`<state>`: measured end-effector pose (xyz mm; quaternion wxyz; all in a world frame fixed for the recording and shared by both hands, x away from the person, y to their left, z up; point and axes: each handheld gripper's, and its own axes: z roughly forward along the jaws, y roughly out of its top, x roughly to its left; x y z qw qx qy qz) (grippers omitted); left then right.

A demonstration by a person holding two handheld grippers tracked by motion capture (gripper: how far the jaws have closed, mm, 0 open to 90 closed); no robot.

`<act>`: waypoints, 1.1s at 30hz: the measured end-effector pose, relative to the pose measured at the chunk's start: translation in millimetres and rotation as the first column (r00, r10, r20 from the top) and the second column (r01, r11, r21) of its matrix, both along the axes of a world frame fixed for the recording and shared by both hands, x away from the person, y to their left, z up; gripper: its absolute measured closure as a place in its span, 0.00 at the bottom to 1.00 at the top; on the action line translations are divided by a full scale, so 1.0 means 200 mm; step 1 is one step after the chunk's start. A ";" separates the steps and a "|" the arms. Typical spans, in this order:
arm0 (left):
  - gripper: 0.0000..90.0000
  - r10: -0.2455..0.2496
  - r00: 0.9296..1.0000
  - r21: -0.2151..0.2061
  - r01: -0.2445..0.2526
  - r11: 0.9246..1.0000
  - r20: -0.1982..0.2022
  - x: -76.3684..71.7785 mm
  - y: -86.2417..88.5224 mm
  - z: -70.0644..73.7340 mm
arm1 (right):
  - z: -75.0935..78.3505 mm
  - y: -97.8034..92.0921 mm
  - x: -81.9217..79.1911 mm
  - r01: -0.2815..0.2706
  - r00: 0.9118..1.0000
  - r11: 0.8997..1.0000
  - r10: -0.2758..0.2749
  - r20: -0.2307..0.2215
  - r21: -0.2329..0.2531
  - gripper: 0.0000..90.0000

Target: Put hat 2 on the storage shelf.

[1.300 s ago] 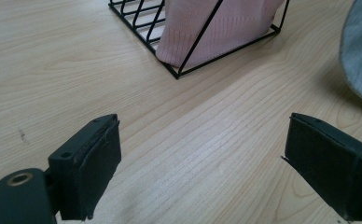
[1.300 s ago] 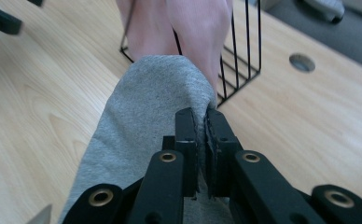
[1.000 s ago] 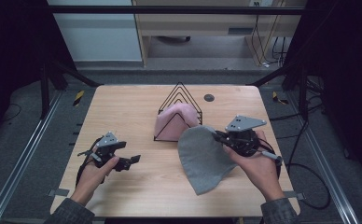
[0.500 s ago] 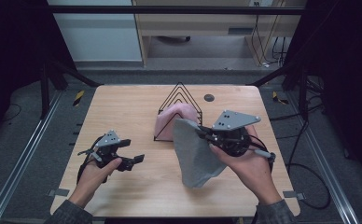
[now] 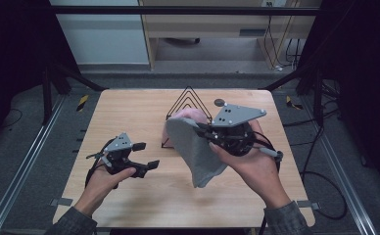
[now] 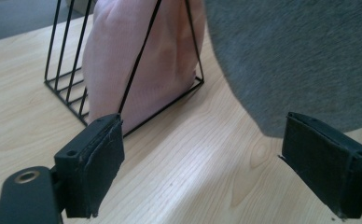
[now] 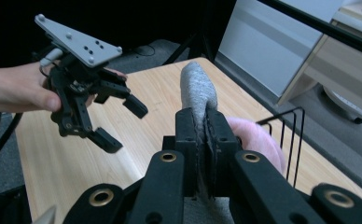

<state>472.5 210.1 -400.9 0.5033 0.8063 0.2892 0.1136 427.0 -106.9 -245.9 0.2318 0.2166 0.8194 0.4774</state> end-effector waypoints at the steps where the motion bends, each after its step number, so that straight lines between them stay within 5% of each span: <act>1: 0.16 -0.003 1.000 -0.005 0.002 1.000 -0.002 0.00 0.00 0.01 | 0.01 0.01 0.00 -0.006 1.000 1.000 0.006 0.002 0.003 0.95; 11: 0.23 -0.047 0.999 -0.021 0.047 0.999 -0.027 0.03 -0.04 0.06 | 0.11 0.09 0.01 -0.040 0.998 0.999 0.040 0.038 0.005 0.95; 26: 0.33 -0.070 0.997 -0.019 0.069 0.997 -0.034 0.07 -0.10 0.08 | 0.14 0.13 0.02 -0.047 0.999 0.998 0.047 0.027 0.030 0.95; 33: 0.50 -0.109 0.993 -0.004 0.109 0.994 -0.036 0.13 -0.16 0.08 | 0.12 0.14 0.02 -0.052 0.999 0.998 0.052 0.017 0.028 0.95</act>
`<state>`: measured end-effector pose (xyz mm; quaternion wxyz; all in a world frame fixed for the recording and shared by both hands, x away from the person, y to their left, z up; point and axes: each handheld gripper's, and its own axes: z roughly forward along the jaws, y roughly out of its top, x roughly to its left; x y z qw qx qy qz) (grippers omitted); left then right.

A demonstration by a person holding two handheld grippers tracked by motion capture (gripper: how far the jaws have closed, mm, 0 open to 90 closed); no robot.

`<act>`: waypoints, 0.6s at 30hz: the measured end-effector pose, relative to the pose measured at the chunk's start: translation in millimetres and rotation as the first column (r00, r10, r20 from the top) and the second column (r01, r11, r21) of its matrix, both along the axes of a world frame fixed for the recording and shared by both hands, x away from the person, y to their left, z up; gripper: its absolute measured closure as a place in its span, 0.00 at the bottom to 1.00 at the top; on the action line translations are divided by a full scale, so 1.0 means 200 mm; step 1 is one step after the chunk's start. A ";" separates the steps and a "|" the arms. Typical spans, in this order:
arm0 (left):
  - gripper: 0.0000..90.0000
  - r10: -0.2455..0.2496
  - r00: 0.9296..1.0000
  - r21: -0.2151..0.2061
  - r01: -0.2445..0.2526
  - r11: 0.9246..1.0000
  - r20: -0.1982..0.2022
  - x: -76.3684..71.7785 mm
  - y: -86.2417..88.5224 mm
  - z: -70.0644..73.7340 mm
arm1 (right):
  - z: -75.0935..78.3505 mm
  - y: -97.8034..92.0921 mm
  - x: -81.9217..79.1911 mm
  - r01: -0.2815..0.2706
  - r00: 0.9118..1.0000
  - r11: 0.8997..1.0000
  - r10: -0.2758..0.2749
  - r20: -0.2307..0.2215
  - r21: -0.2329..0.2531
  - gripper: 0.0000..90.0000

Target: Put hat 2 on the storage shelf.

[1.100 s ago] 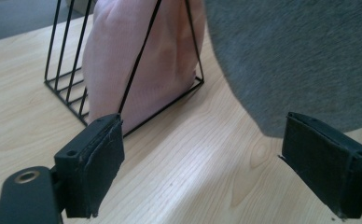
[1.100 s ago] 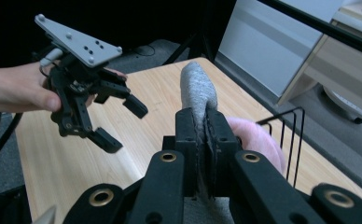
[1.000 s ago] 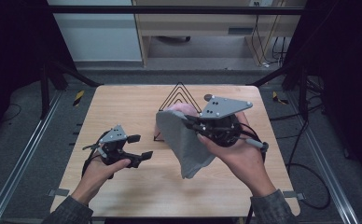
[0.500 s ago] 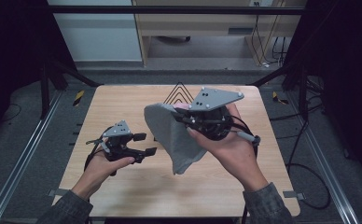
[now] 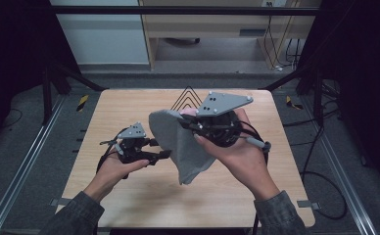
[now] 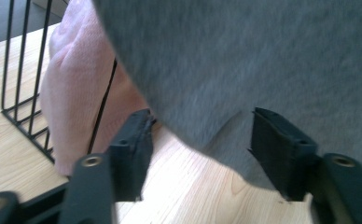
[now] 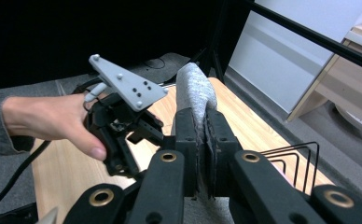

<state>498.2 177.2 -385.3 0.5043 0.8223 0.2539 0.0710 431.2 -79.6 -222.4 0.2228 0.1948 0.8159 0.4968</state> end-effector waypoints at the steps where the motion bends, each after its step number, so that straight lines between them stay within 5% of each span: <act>1: 0.55 -0.006 1.000 0.008 0.006 1.000 0.010 0.01 -0.01 0.00 | -0.01 0.00 0.00 0.003 1.000 1.000 -0.003 -0.004 0.001 0.95; 5: 0.83 -0.015 1.000 0.031 0.014 0.999 0.023 0.01 -0.03 0.01 | -0.05 -0.04 0.02 0.027 0.999 1.000 -0.027 -0.018 0.004 0.95; 8: 0.94 -0.028 1.000 0.062 0.027 0.998 0.012 0.01 -0.02 0.03 | -0.07 -0.08 0.03 0.051 0.998 0.999 -0.051 -0.032 0.008 0.95; 13: 0.96 -0.048 0.999 0.120 0.045 0.992 0.024 0.00 0.02 0.14 | -0.09 -0.16 0.06 0.102 0.994 0.994 -0.100 -0.053 0.026 0.95; 18: 0.96 -0.050 0.996 0.155 0.038 0.987 0.072 -0.02 0.06 0.34 | -0.05 -0.22 0.10 0.124 0.991 0.989 -0.119 -0.060 0.077 0.95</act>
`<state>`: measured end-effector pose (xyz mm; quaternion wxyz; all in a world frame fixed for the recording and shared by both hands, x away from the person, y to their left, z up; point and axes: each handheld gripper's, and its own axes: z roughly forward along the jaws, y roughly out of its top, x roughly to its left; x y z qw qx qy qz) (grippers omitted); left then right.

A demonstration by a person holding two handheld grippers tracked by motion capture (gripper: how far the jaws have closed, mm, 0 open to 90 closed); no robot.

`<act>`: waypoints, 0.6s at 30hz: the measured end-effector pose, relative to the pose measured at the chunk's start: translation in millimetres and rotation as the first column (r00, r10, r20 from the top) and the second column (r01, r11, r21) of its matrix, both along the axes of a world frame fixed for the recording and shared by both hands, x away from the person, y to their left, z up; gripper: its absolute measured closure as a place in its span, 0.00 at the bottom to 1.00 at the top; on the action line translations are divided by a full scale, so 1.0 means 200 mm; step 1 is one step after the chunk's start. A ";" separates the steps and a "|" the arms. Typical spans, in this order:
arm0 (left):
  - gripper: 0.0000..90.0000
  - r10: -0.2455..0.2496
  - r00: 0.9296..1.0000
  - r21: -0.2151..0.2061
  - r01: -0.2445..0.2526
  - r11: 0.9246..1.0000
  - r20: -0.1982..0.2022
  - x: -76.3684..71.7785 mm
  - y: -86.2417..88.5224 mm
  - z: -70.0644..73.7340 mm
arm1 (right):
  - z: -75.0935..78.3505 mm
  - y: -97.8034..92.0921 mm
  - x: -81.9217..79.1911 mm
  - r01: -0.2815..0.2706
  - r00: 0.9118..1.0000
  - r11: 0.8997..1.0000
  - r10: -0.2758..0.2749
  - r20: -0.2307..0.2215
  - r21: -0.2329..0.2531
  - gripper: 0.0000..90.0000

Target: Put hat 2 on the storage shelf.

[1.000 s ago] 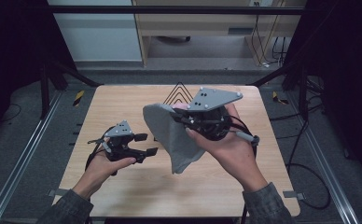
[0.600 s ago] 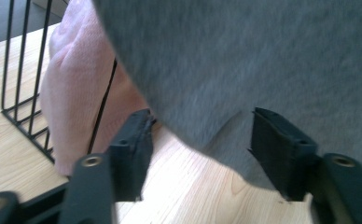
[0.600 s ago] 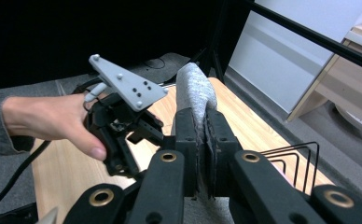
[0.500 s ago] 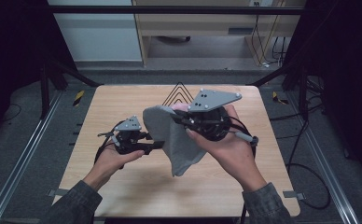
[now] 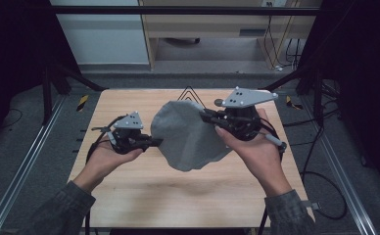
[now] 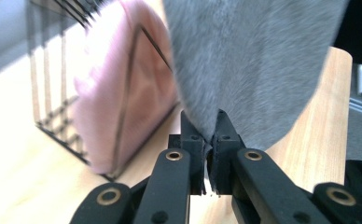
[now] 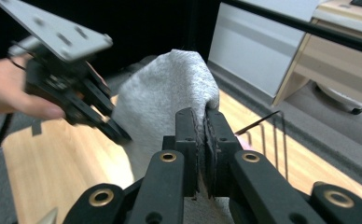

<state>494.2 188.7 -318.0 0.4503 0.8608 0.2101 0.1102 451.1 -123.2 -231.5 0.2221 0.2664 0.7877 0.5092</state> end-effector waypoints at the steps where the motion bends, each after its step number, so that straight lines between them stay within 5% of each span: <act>1: 0.96 0.003 1.000 -0.003 -0.003 1.000 0.013 0.01 0.02 0.06 | 0.01 -0.01 0.01 0.004 1.000 1.000 -0.004 0.004 0.005 0.95; 10: 0.97 0.095 0.989 -0.021 -0.093 0.995 0.110 0.15 0.10 0.44 | 0.19 -0.05 0.19 0.048 0.998 0.992 -0.052 0.032 0.117 0.95; 18: 0.97 0.185 0.965 -0.057 -0.177 0.983 0.186 0.31 0.07 0.57 | 0.26 -0.06 0.36 0.071 0.995 0.986 -0.082 0.063 0.151 0.95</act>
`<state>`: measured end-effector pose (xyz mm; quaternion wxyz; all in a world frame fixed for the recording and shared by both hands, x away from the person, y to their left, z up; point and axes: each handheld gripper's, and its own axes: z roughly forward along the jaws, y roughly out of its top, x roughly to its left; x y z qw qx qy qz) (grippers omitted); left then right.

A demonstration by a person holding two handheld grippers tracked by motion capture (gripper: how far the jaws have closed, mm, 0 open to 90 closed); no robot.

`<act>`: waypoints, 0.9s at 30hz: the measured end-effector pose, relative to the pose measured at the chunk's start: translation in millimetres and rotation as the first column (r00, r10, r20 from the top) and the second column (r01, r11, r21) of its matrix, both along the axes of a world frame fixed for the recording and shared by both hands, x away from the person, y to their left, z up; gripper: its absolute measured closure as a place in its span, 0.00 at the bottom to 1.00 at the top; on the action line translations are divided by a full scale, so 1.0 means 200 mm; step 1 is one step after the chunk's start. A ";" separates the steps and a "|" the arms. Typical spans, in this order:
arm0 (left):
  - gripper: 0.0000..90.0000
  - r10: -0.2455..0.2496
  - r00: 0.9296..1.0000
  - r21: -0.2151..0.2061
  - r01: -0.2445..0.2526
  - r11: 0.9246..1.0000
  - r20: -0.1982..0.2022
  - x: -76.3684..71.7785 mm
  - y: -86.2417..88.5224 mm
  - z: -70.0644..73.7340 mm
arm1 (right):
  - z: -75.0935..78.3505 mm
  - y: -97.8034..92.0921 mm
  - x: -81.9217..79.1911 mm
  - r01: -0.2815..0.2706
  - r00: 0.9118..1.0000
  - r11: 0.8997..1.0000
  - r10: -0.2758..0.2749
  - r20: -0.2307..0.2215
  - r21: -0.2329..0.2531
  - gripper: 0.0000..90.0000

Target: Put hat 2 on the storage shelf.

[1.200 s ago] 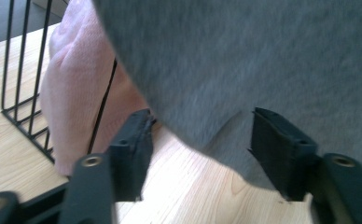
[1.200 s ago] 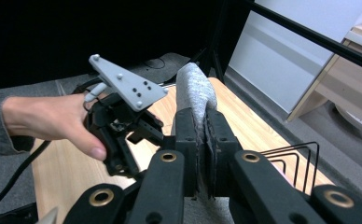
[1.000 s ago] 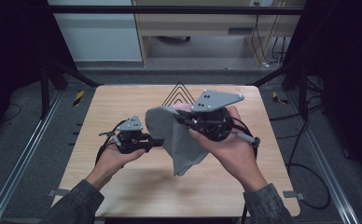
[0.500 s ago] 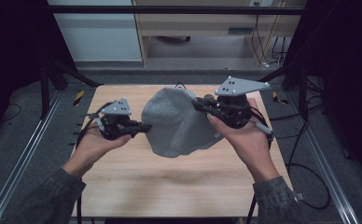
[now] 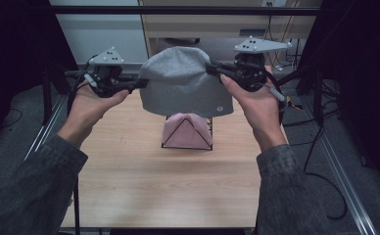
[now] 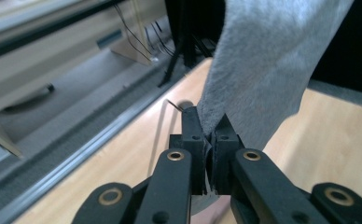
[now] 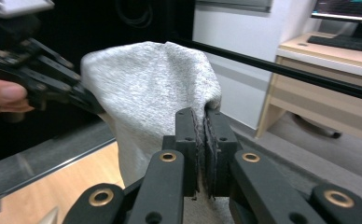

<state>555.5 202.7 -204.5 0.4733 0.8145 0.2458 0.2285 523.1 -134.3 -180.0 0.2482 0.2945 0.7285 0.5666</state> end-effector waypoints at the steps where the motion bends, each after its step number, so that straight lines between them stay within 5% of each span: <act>1: 0.97 0.009 1.000 -0.004 -0.009 1.000 0.013 0.02 -0.01 0.01 | 0.00 0.00 0.02 0.008 1.000 1.000 -0.008 0.004 0.001 0.95; 6: 0.97 0.037 0.998 0.020 -0.038 0.999 0.041 0.12 -0.06 0.00 | -0.05 -0.04 0.18 0.050 0.999 0.999 -0.049 0.006 -0.017 0.95; 13: 0.97 0.062 0.997 0.029 -0.064 0.998 0.044 0.25 -0.13 -0.12 | -0.17 -0.06 0.34 0.090 0.996 0.995 -0.091 -0.024 -0.047 0.95; 21: 0.97 0.075 0.997 -0.019 -0.075 0.997 0.003 0.33 -0.12 -0.19 | -0.25 -0.06 0.47 0.093 0.993 0.995 -0.095 -0.066 -0.032 0.95; 27: 0.97 0.088 0.996 -0.001 -0.088 0.996 -0.006 0.37 -0.12 -0.24 | -0.31 -0.03 0.54 0.099 0.991 0.994 -0.103 -0.086 -0.050 0.95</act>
